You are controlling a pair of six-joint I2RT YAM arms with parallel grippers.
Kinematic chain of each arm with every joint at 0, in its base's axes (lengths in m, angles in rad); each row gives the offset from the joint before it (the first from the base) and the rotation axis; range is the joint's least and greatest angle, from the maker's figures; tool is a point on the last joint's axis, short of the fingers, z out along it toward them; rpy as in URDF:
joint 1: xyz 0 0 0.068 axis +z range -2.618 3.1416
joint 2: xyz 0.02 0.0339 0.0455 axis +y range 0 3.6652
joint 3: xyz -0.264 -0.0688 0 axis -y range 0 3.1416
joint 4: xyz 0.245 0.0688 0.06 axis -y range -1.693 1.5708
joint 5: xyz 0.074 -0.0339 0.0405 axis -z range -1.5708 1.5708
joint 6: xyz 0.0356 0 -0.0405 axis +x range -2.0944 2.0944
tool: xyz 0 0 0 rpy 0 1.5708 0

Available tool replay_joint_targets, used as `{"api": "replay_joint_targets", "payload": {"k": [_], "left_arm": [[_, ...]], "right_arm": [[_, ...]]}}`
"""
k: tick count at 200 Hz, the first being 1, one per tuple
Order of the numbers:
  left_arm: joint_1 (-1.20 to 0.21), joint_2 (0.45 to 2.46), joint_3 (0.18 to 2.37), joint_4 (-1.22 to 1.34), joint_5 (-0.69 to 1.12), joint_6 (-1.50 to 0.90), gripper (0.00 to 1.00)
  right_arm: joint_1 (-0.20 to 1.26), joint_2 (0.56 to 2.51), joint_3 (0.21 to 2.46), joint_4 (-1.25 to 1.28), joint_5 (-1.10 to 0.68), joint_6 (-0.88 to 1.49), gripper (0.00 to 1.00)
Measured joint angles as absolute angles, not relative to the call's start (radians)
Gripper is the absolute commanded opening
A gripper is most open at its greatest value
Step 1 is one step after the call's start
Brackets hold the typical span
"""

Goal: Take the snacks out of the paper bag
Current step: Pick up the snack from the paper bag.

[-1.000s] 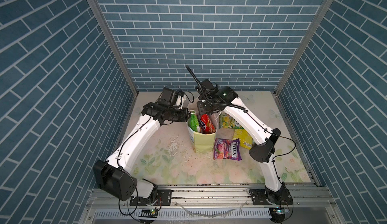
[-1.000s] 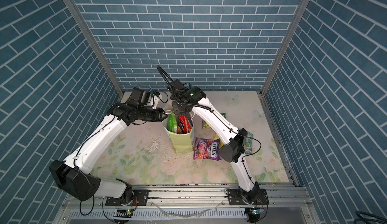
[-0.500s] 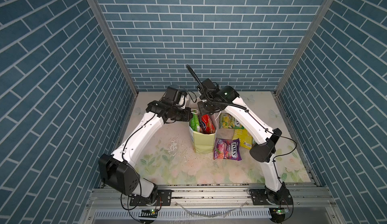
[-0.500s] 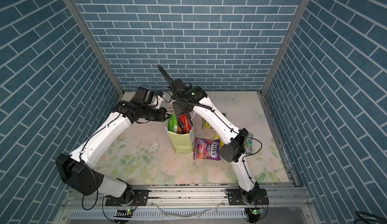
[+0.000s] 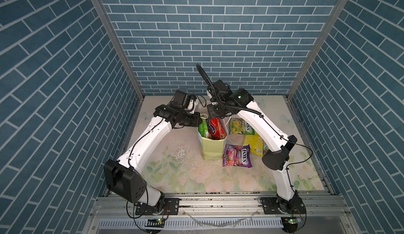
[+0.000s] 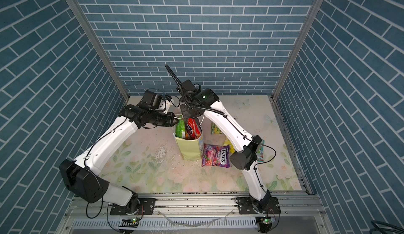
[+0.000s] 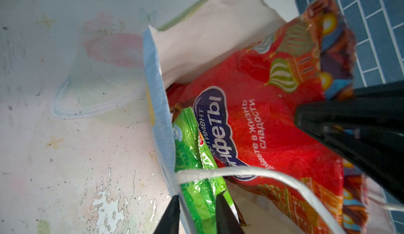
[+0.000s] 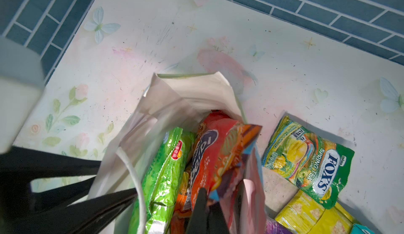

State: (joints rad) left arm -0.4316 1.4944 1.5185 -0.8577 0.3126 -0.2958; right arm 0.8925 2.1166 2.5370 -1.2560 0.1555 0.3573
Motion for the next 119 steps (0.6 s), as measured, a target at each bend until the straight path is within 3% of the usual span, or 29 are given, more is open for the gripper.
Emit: {"api": "replay_joint_targets", "payload": {"k": [119], "left_arm": [[-0.432, 1.5, 1.528, -0.862, 0.312, -0.295, 0.3]], "right_arm": [[0.893, 2.006, 2.537, -1.2, 0.123, 0.335, 0.0]]}}
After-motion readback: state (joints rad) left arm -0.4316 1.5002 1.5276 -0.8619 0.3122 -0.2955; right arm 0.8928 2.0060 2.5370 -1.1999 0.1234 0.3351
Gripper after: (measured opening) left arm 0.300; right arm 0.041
